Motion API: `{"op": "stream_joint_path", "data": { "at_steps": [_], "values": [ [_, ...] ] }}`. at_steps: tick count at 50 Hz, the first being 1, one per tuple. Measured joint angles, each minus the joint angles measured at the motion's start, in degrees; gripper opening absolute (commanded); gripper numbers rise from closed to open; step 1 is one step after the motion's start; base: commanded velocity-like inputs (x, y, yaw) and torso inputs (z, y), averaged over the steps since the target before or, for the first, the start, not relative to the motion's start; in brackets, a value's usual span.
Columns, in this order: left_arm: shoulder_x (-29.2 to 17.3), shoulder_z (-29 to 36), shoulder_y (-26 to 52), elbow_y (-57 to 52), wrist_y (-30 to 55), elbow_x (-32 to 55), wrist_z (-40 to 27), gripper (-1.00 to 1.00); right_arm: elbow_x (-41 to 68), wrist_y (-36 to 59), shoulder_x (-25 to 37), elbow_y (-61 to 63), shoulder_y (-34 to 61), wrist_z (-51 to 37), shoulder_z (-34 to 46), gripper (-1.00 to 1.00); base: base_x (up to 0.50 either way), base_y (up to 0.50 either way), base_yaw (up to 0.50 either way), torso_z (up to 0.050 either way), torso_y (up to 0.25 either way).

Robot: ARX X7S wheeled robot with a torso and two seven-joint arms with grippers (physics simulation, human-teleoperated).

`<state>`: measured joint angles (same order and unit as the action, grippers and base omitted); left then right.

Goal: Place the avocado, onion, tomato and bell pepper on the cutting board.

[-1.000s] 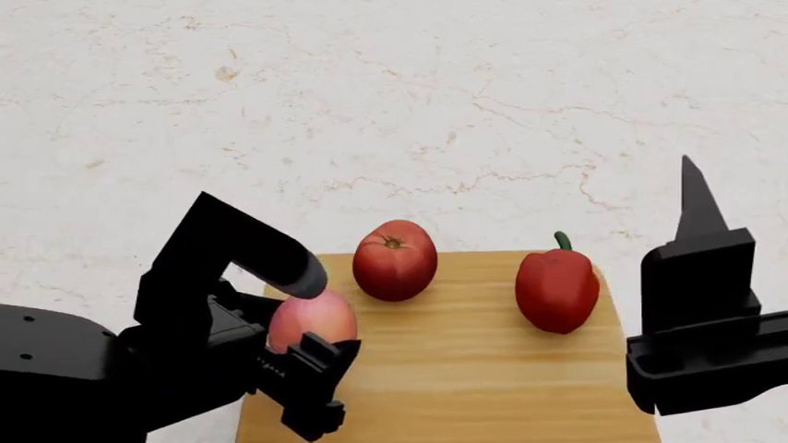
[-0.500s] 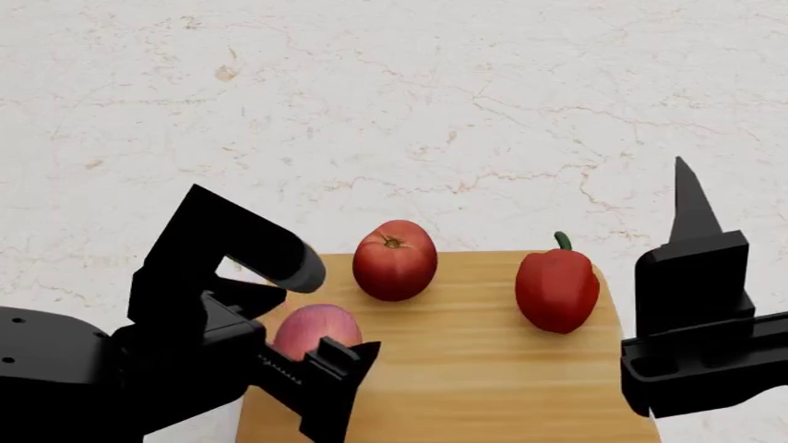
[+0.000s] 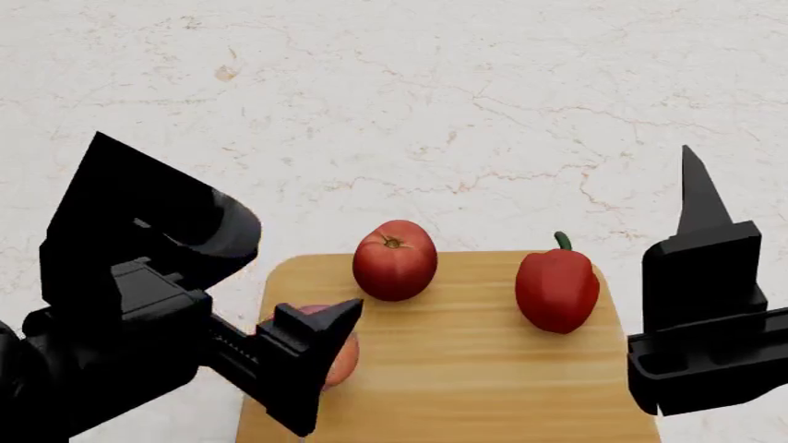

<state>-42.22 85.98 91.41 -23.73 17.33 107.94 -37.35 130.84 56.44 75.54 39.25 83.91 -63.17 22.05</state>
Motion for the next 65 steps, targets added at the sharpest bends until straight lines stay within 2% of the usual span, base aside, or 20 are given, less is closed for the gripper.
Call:
{"op": "stream_joint_path", "data": {
  "at_steps": [7, 18, 26, 34, 45, 57, 65],
  "values": [
    [-6.30, -1.60, 0.72, -4.88, -0.75, 0.43, -1.99, 1.00, 1.68, 1.65, -0.44, -0.77, 2.31, -0.73, 0.92, 1.00, 0.00, 0.00, 0.00, 0.000, 0.000],
    [-19.37, -3.43, 0.49, -14.59, -2.28, 0.63, -5.57, 1.00, 6.42, 6.63, -1.39, -3.46, 8.59, -3.46, 4.43, 1.00, 0.00, 0.00, 0.00, 0.000, 0.000],
    [-27.57, -4.37, 0.02, -20.51, -3.64, 0.18, -7.95, 1.00, 11.96, 10.08, -2.13, -6.14, 14.30, -6.55, 8.30, 1.00, 0.00, 0.00, 0.00, 0.000, 0.000],
    [-33.71, -5.33, 0.22, -24.11, -3.97, 0.07, -9.11, 1.00, 20.60, 14.61, -3.24, -9.49, 22.45, -11.94, 14.89, 1.00, 0.00, 0.00, 0.00, 0.000, 0.000],
    [-37.47, -6.89, 1.38, -26.59, -4.00, 0.87, -10.07, 1.00, 32.30, 22.44, -4.45, -15.03, 33.07, -16.99, 23.68, 1.00, 0.00, 0.00, 0.00, 0.000, 0.000],
    [-38.00, -7.76, 1.82, -27.64, -4.20, 1.27, -10.65, 1.00, 43.71, 29.87, -4.61, -20.43, 43.94, -20.83, 36.86, 1.00, 0.00, 0.00, 0.00, 0.000, 0.000],
    [-38.02, -8.26, 2.05, -28.21, -4.30, 1.67, -10.87, 1.00, 47.57, 31.81, -4.78, -20.74, 47.83, -21.29, 43.30, 1.00, 0.00, 0.00, 0.00, 0.000, 0.000]
  ]
}}
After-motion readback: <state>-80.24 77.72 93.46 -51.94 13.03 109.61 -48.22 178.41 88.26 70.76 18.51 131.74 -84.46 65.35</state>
